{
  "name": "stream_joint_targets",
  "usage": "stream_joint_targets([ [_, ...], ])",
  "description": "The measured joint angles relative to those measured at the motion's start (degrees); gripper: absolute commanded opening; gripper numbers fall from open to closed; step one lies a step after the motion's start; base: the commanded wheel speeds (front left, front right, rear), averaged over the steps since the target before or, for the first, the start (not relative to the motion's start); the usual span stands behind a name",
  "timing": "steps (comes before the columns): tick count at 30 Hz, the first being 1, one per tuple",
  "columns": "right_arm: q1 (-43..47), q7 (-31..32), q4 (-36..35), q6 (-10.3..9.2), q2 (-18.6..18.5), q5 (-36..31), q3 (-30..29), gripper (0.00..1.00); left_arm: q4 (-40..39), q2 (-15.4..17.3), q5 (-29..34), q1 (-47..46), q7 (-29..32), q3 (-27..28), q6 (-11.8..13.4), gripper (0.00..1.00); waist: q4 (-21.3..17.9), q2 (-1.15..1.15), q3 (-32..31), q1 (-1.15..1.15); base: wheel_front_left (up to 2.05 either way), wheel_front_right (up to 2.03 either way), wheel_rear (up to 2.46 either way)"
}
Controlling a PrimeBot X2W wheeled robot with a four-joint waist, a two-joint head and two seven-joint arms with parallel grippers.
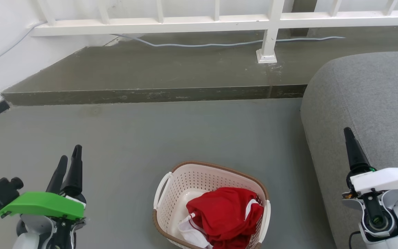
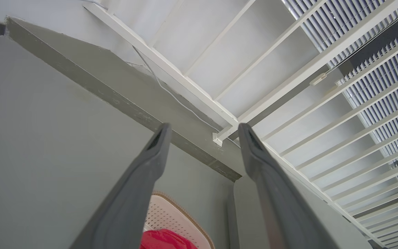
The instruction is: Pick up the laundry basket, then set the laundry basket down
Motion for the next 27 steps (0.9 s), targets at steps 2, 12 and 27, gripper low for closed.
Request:
stream_joint_targets([
  [2,-0.02,-0.27,-0.15,-0.21,-0.27,-2.11,0.67,1.0,-0.36,0.4,2.44,-0.03,-0.32,-0.58,0.48,1.0,-0.01,0.0,0.01,0.0,0.0,0.0,0.0],
  [12,-0.1,-2.55,-0.93,-3.23,-2.6,-14.44,4.5,1.0,-2.23,2.32,13.52,-0.08,-2.77,-4.55,3.37,1.0,0.0,0.0,0.17,0.0,0.0,0.0,0.0],
  [27,-0.1,-5.23,-0.58,-6.25,-3.91,-28.17,8.94,1.0,-3.85,2.99,24.34,-0.1,-5.42,-9.68,6.09,1.0,0.2,0.0,0.74,0.0,0.0,0.0,0.0],
])
